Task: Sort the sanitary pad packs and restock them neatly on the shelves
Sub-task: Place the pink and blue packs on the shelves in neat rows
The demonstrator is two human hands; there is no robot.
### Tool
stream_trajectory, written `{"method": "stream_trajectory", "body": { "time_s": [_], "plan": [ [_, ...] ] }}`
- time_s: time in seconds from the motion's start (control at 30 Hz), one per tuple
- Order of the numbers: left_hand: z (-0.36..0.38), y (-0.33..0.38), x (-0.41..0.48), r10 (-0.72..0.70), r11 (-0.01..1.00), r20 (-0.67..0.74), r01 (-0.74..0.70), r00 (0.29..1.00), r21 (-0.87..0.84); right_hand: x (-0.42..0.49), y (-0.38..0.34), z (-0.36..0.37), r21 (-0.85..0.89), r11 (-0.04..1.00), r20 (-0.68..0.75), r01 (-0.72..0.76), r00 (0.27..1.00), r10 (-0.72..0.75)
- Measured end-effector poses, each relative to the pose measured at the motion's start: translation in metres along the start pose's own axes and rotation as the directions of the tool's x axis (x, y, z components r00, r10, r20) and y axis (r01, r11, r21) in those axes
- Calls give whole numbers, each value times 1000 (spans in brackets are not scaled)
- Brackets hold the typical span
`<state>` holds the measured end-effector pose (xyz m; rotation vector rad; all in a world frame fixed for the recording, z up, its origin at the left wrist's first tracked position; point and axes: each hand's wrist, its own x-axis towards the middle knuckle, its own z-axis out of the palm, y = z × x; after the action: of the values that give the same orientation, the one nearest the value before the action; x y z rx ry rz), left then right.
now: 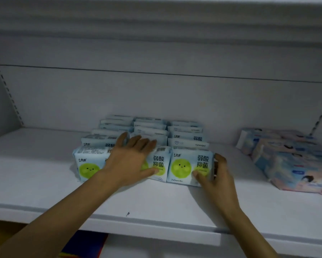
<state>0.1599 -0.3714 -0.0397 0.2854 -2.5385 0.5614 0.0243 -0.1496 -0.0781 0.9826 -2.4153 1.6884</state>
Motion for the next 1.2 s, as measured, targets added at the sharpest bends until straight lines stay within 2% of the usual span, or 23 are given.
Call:
{"method": "stream_trajectory", "body": {
  "time_s": [0.17, 0.5, 0.63, 0.77, 1.0, 1.1, 1.2],
  "plan": [
    [8, -3, 3, 34, 999, -17, -34, 999, 18, -1, 7, 4, 40, 998, 5, 49, 999, -49],
    [18, -10, 11, 45, 999, -175, -41, 984, 27, 1, 15, 4, 87, 994, 26, 62, 998, -64],
    [24, -12, 17, -18, 1000, -181, 20, 983, 11, 4, 15, 7, 4, 996, 12, 89, 996, -89],
    [21, -8, 17, -81, 991, -154, 64, 985, -113, 0, 12, 6, 11, 997, -4, 81, 997, -81],
    [13, -11, -6, -51, 997, -227, 63, 972, 45, -2, 8, 3, -36, 993, -78, 114, 990, -116],
    [12, -8, -20, -118, 991, -271, 132, 955, 32, -3, 7, 3, -27, 994, -89, 109, 990, -111],
    [12, -2, -44, -230, 973, -339, 225, 912, -56, -7, 2, 1, -49, 978, -192, 201, 959, -207]
  ]
}}
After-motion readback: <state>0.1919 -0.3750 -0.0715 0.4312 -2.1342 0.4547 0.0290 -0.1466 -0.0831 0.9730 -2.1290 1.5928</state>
